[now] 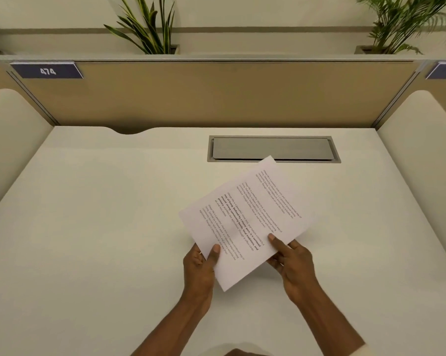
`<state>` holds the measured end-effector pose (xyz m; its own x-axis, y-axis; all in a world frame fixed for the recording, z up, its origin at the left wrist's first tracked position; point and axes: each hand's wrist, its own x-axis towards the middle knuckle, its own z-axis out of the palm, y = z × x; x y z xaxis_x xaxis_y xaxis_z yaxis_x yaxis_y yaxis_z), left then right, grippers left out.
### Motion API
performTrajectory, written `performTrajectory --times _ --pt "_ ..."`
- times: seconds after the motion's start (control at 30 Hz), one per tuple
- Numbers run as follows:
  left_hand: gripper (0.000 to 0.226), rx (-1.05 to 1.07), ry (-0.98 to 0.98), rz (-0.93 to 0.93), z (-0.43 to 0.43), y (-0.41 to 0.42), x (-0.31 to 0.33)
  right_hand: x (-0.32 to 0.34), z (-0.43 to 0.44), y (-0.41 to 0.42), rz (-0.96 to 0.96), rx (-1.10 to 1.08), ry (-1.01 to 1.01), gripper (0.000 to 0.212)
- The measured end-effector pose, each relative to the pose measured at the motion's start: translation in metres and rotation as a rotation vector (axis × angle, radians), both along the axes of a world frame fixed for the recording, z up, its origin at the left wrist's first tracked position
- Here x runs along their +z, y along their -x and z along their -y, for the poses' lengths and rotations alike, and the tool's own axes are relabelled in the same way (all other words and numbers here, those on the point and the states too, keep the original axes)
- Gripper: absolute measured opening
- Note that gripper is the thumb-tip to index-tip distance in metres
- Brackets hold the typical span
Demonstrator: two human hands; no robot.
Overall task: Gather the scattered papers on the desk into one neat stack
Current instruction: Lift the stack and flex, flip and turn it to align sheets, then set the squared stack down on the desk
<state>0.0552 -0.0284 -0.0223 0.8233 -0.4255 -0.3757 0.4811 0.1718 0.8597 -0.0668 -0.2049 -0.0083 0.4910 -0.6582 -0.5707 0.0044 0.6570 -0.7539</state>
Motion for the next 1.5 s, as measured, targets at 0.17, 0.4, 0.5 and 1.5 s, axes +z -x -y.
performTrajectory --times 0.17,0.4,0.5,1.5 --pt "0.048 -0.008 0.028 -0.101 0.009 0.020 0.005 -0.002 -0.013 -0.008 -0.057 -0.115 0.137 0.025" --pt "0.046 -0.086 0.001 -0.145 0.001 0.014 0.010 0.003 0.003 0.004 -0.080 -0.043 0.308 0.032" --pt "0.049 -0.061 -0.022 -0.143 -0.005 -0.009 0.016 0.009 0.026 0.015 -0.060 0.053 0.353 0.031" --pt "0.025 -0.601 -0.651 0.307 0.055 -0.014 0.032 0.015 0.084 0.058 -0.249 0.516 0.349 0.026"
